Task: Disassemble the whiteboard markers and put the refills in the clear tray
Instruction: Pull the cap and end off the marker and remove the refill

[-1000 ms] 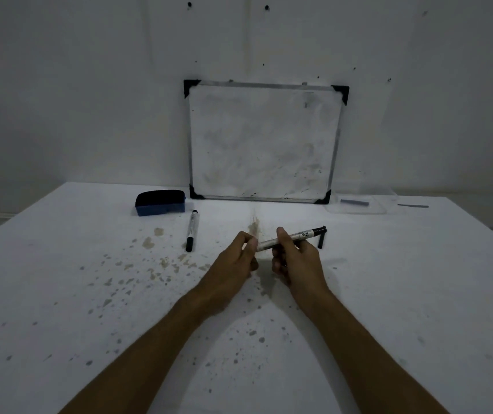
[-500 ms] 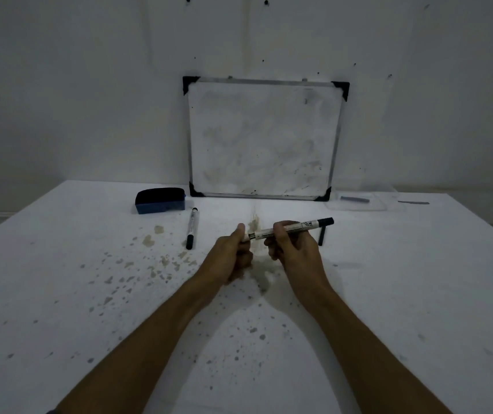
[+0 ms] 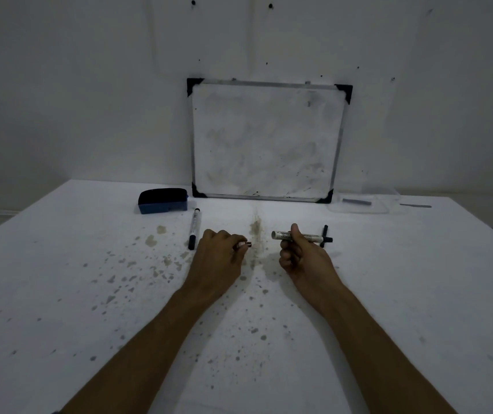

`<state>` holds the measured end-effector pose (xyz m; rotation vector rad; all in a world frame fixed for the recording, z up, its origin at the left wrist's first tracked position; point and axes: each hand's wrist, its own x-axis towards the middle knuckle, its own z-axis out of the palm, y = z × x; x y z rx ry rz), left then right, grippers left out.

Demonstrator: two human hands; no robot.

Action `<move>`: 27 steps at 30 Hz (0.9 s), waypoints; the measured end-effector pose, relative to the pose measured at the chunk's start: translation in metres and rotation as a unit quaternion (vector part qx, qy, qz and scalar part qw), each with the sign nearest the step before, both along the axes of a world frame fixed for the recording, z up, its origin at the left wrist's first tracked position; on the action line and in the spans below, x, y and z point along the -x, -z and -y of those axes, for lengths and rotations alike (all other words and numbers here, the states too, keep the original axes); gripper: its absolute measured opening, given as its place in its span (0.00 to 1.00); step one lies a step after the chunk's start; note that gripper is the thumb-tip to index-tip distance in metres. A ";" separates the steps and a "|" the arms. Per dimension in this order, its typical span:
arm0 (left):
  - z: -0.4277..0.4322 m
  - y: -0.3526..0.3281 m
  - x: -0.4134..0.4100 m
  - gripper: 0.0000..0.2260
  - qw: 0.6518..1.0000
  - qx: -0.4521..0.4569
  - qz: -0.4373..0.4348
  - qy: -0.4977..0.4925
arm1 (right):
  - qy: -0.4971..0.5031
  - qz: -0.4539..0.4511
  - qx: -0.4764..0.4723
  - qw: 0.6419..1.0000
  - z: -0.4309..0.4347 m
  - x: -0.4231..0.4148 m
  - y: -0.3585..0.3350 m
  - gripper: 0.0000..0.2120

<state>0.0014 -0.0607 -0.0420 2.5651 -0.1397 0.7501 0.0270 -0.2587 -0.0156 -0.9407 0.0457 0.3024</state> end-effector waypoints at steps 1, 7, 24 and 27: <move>-0.002 0.002 -0.001 0.11 1.000 -0.016 -0.001 -0.005 | -0.001 -0.001 0.000 1.000 0.000 0.000 0.000 0.15; -0.007 0.003 -0.004 0.17 1.000 0.009 -0.019 -0.019 | -0.003 -0.002 0.017 1.000 -0.001 -0.001 0.001 0.12; 0.035 -0.025 0.017 0.24 0.434 0.807 -0.329 0.229 | 0.198 0.287 0.266 0.899 -0.014 0.032 -0.018 0.06; 0.035 -0.024 0.016 0.25 0.410 0.812 -0.339 0.241 | 0.157 0.418 0.341 0.827 -0.023 0.048 -0.010 0.04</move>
